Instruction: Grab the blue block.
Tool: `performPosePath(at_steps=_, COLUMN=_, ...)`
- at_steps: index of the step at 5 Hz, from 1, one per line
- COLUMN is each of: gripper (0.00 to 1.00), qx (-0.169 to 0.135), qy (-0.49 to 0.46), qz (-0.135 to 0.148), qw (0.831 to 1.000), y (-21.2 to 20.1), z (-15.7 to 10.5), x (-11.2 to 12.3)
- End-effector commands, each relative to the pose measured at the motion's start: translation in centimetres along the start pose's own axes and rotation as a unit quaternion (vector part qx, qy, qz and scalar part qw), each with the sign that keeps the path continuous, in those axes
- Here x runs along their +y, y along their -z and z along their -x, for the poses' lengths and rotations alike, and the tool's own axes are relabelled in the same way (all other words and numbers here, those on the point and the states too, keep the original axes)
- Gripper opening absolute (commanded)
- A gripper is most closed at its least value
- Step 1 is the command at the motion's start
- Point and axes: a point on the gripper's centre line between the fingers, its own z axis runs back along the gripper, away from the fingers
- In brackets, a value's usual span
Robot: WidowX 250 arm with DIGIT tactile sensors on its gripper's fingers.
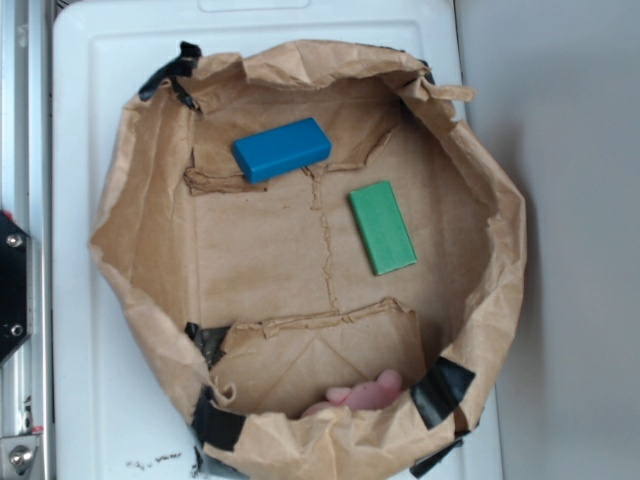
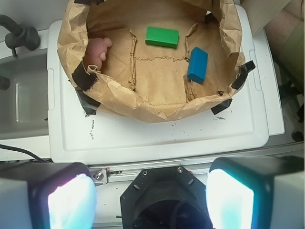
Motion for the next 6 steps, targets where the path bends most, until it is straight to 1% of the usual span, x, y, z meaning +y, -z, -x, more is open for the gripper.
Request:
performPosePath(at_steps=1, gripper=1.0, qx=0.0, qy=0.0, qz=0.0, qw=1.0, y=0.0, z=0.0, x=0.0)
performPosePath(at_steps=2, gripper=1.0, qx=0.007, qy=-0.003, qz=0.02, qw=1.0, y=0.7, z=-4.9, x=-0.2)
performPosePath(at_steps=3, gripper=1.0, qx=0.012, qy=-0.014, qz=0.014, qw=1.0, y=2.8, z=-9.7, x=-0.1)
performPosePath(at_steps=4, gripper=1.0, qx=0.009, qy=-0.019, qz=0.021, qw=1.0, y=5.6, z=-14.5, x=0.6)
performPosePath(at_steps=5, gripper=1.0, qx=-0.009, qy=-0.001, qz=0.034, qw=0.999, y=10.3, z=-19.1, x=1.6)
performPosePath(at_steps=6, gripper=1.0, qx=-0.009, qy=-0.001, qz=0.034, qw=0.999, y=10.3, z=-19.1, x=1.6)
